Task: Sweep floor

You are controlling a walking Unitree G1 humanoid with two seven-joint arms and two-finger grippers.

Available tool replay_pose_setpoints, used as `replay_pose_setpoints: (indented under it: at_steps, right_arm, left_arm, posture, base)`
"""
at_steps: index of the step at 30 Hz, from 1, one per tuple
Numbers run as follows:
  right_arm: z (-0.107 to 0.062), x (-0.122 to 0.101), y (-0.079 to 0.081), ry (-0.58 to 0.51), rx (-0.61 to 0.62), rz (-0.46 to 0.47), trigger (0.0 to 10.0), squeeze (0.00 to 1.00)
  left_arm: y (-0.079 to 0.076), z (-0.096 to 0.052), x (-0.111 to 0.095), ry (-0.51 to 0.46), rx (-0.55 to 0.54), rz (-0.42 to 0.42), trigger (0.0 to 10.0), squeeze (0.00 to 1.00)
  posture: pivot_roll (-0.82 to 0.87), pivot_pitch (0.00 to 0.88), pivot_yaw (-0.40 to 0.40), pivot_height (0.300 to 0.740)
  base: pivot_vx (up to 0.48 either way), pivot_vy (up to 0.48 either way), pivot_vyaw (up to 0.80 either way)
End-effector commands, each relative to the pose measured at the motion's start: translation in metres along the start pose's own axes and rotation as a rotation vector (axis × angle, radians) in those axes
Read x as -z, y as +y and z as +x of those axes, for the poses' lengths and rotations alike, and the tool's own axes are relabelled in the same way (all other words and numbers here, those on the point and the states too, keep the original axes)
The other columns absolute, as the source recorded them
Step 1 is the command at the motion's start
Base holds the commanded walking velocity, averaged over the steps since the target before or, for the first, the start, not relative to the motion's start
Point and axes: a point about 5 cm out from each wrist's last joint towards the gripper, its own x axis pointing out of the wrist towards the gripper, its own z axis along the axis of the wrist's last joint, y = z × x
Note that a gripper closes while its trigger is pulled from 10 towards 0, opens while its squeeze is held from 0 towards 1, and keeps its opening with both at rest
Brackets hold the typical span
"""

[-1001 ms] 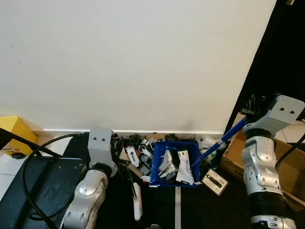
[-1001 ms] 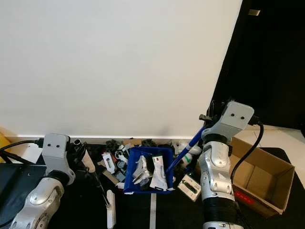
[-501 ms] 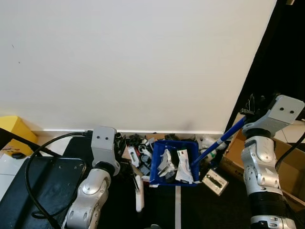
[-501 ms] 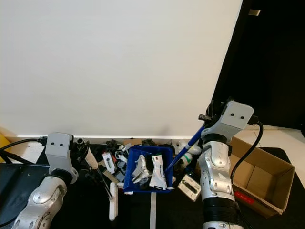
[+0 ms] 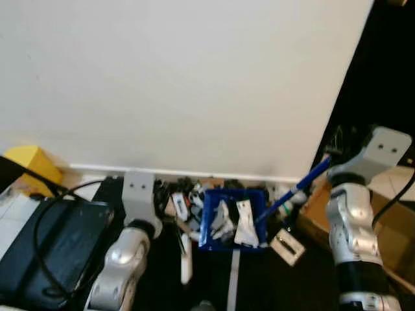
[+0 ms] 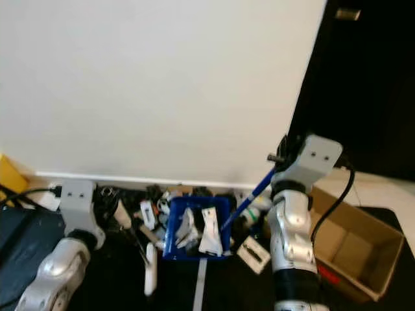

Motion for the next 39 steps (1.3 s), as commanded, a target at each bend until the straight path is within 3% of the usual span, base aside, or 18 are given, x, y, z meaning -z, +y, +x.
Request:
replay_pose_setpoints:
  at_steps: [1, 26, 39]
  right_arm:
    - [0.0022, -0.0112, 0.0067, -0.053, -0.020, 0.026, 10.0, 0.00]
    - [0.0015, -0.0100, 0.0079, -0.047, -0.030, 0.024, 10.0, 0.00]
    - [0.0010, -0.0092, 0.0081, -0.043, -0.034, 0.023, 10.0, 0.00]
  left_arm:
    - [0.0037, -0.0005, -0.0038, -0.014, -0.016, 0.014, 10.0, 0.00]
    - [0.0045, 0.0000, -0.0034, -0.008, -0.018, 0.011, 10.0, 0.00]
    - [0.0052, 0.0003, -0.0022, 0.007, -0.033, -0.001, 10.0, 0.00]
  posture:
    - [0.08, 0.121, 0.104, 0.740]
    - [0.08, 0.120, 0.103, 0.740]
    - [0.08, 0.118, 0.102, 0.740]
  base:
    - [0.000, -0.439, 0.00]
    - [0.000, -0.401, 0.00]
    - [0.000, 0.000, 0.00]
